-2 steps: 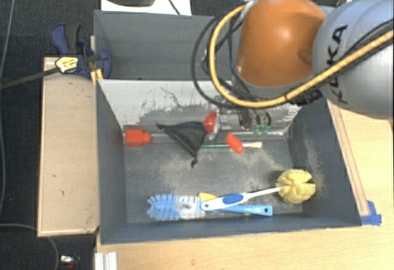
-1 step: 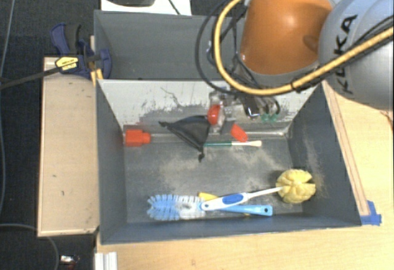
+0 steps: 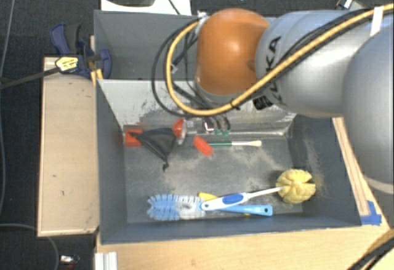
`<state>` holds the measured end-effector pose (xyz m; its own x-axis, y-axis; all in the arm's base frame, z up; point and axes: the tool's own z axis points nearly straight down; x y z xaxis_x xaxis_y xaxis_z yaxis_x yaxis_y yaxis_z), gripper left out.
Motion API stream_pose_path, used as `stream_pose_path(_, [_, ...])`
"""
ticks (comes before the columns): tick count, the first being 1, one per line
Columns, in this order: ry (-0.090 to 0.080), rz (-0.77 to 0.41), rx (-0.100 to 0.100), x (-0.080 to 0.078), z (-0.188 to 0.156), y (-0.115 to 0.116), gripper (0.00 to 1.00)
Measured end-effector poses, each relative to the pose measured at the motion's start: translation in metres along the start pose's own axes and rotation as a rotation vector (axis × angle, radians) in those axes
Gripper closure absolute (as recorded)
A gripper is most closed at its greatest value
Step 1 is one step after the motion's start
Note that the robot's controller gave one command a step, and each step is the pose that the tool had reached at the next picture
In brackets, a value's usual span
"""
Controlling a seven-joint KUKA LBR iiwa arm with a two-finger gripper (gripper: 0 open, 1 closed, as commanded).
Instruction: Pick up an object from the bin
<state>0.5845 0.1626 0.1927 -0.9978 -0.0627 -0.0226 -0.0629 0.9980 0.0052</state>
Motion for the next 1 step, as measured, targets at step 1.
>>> stream_pose_path(1, [-0.009, -0.003, 0.001, 0.0093, -0.0094, 0.0012, 1.0])
